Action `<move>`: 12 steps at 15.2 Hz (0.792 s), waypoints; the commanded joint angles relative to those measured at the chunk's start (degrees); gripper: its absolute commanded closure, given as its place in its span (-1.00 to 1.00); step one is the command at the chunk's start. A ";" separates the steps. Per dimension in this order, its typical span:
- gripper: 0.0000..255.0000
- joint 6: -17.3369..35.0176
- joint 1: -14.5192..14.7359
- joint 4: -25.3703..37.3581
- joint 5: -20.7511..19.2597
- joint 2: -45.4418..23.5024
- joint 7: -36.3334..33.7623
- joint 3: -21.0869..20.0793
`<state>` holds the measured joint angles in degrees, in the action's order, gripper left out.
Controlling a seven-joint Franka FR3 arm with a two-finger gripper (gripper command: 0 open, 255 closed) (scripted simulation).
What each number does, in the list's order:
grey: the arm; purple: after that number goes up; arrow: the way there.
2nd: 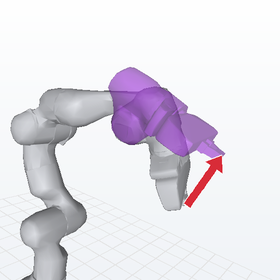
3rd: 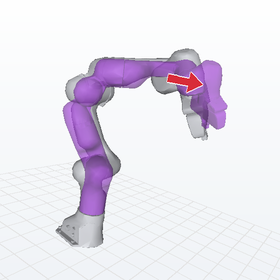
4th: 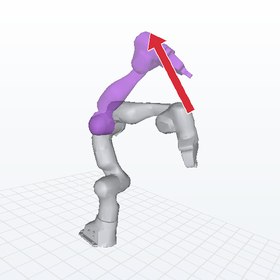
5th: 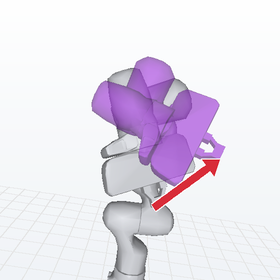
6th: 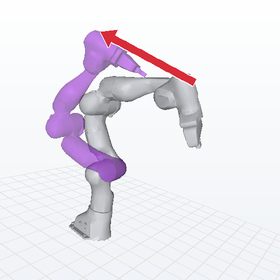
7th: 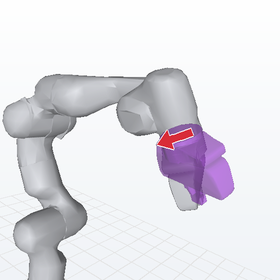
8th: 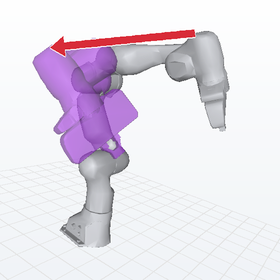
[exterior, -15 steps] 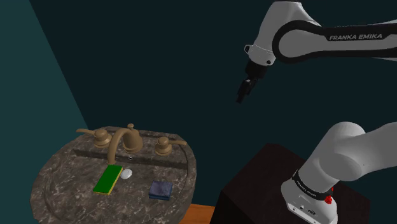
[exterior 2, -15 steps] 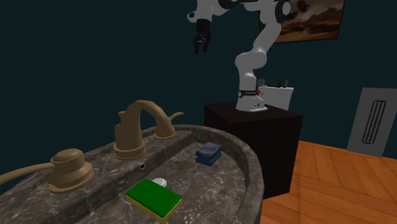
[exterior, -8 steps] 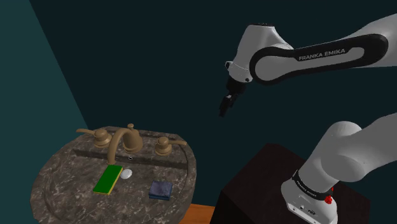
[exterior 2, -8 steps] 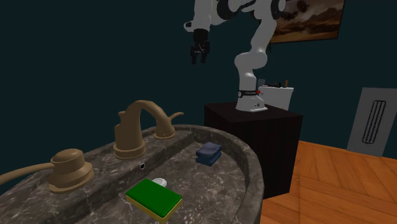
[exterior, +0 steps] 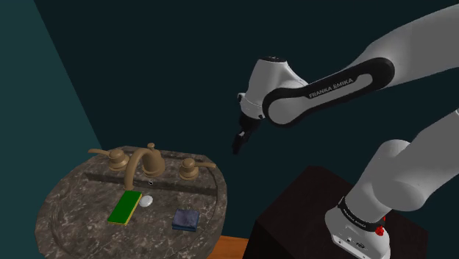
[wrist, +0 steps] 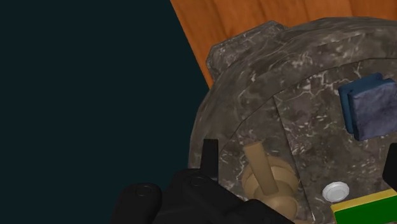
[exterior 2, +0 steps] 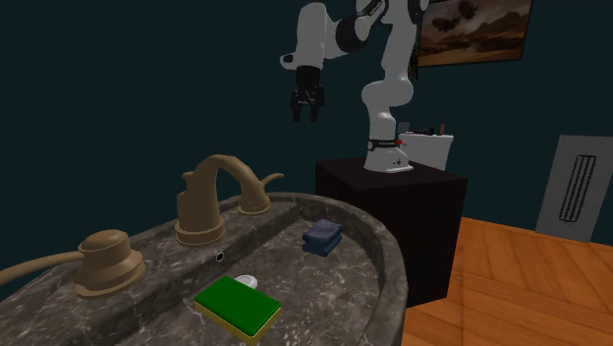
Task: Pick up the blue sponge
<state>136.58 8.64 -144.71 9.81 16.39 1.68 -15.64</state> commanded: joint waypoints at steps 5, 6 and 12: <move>-1.00 8.76 1.39 4.17 -2.60 -12.32 -3.99 -3.99; -1.00 10.07 1.65 5.04 -3.49 -14.47 -4.88 -4.50; -1.00 16.46 4.65 11.61 -11.02 -27.51 -11.39 -5.51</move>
<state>151.94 12.79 -133.65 -0.26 -9.48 -9.02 -21.12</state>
